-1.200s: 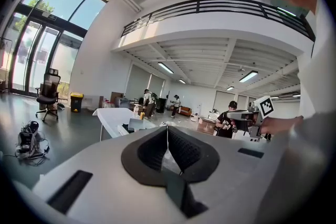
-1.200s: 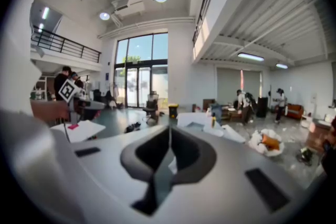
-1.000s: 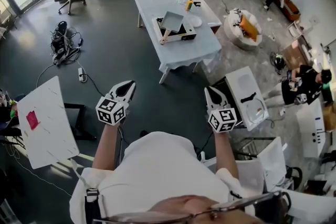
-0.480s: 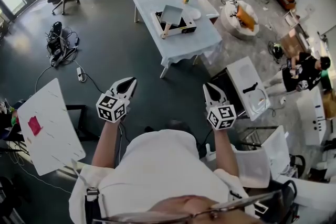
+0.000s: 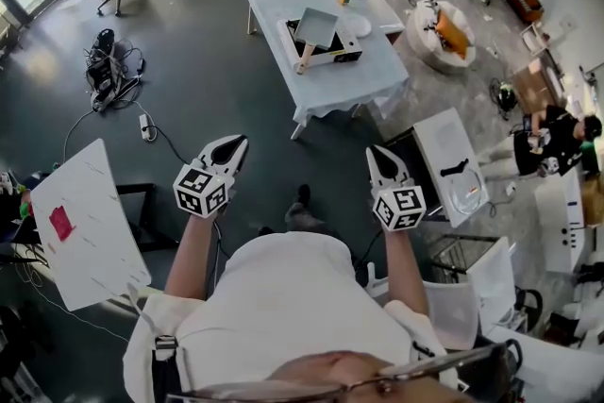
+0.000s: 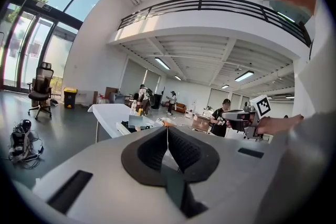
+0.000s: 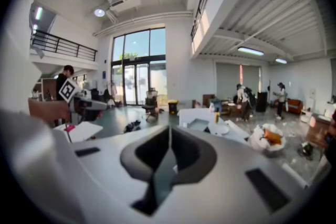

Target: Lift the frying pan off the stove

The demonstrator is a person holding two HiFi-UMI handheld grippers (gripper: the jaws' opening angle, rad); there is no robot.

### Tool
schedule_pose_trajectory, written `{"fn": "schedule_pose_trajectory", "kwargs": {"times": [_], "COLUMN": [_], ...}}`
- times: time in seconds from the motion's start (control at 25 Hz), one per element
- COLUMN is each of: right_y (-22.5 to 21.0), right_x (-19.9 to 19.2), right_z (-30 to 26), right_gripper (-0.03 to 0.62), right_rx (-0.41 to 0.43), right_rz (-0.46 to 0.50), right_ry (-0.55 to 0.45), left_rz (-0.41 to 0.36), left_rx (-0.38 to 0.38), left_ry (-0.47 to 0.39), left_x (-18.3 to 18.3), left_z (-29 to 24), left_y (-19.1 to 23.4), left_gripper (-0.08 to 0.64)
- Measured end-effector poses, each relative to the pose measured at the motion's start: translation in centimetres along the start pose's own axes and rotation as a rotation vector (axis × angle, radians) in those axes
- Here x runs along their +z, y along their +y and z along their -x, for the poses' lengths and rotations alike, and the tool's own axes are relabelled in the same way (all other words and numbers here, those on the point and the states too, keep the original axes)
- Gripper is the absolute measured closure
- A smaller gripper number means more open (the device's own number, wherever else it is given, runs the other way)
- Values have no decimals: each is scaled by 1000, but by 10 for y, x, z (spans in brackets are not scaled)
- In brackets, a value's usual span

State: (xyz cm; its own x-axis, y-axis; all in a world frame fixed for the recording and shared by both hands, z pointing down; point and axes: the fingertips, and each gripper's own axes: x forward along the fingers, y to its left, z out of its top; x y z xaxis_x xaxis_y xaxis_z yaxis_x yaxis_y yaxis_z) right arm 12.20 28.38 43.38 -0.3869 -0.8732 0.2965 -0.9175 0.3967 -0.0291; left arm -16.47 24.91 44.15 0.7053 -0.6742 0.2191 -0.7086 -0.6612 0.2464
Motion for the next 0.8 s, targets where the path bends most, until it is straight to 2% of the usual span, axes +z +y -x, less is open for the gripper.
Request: {"fn": "schedule_pose_trajectory", "kwargs": {"times": [0.32, 0.8], "right_y": [-37, -93], "right_x": [15, 26], "right_z": [-57, -126], "right_gripper": [557, 557], "right_rx": [47, 110], "right_rz": [2, 1], "right_ry": [4, 28], "left_rz": [-5, 32], "left_rx": [23, 78], "left_ry": [-12, 5], "left_x": [18, 30], "left_z": [-44, -111], "left_y": [23, 50], "left_gripper": [529, 529]}}
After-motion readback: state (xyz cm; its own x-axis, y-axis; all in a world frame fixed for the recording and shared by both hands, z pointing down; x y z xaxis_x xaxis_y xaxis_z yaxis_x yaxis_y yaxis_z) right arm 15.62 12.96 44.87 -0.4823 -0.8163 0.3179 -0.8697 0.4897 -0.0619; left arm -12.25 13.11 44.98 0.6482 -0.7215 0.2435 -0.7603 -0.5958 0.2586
